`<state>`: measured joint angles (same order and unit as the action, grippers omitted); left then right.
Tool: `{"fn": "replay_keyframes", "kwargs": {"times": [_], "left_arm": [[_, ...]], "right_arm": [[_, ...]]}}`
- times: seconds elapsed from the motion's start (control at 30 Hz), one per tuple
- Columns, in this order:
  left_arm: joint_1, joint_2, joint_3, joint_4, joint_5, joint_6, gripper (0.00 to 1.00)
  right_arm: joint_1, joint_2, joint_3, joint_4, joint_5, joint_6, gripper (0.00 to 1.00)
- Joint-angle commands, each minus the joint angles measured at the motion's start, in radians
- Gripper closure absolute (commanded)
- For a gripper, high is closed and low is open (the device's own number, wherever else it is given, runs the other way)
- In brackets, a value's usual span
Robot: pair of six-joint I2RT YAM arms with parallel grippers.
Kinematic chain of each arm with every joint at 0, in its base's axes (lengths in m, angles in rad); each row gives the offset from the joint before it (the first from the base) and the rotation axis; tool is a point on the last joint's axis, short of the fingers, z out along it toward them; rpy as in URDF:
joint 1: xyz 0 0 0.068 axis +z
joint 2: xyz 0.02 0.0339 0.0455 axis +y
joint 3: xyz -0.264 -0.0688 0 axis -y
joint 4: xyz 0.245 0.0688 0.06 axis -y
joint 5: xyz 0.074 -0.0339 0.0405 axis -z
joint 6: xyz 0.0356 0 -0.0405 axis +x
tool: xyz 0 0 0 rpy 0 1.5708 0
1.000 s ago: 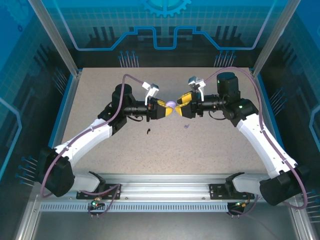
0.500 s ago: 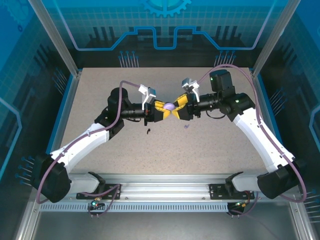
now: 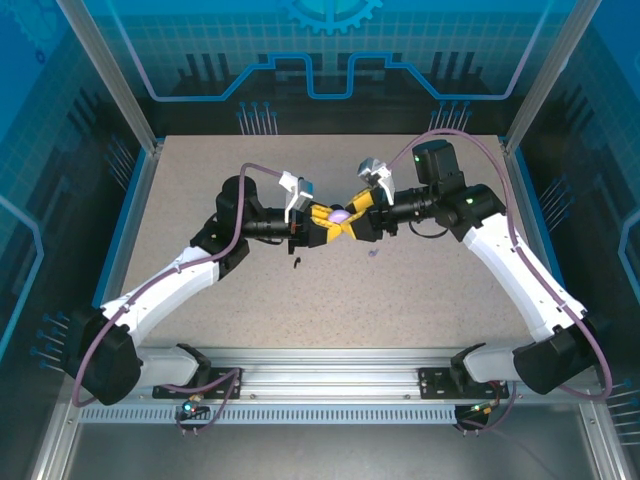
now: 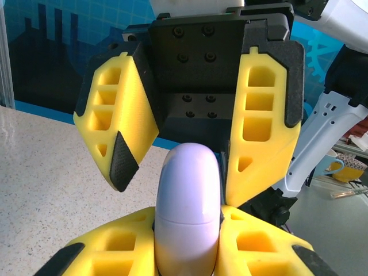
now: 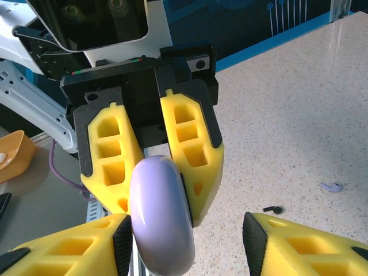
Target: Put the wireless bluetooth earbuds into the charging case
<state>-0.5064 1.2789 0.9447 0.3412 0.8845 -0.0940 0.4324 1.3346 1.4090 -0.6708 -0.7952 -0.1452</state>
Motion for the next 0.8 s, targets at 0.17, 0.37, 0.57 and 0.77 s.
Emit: {"fn": "replay_keyframes", "kwargs": {"times": [0.17, 0.37, 0.57, 0.77], "left_arm": [[-0.03, -0.021, -0.001, -0.033, 0.046, 0.082, 0.9], [-0.039, -0.026, -0.008, -0.033, 0.047, 0.102, 0.91], [-0.043, -0.016, -0.012, -0.036, 0.021, 0.114, 0.9], [-0.039, 0.026, -0.013, -0.026, -0.008, 0.103, 0.9]], "right_arm": [[-0.007, -0.017, 0.006, 0.08, 0.109, 0.074, 0.46], [-0.017, -0.018, 0.002, 0.088, 0.149, 0.098, 0.46], [-0.02, -0.03, -0.01, 0.094, 0.194, 0.114, 0.46], [-0.024, -0.086, -0.056, 0.116, 0.211, 0.133, 0.4]]}}
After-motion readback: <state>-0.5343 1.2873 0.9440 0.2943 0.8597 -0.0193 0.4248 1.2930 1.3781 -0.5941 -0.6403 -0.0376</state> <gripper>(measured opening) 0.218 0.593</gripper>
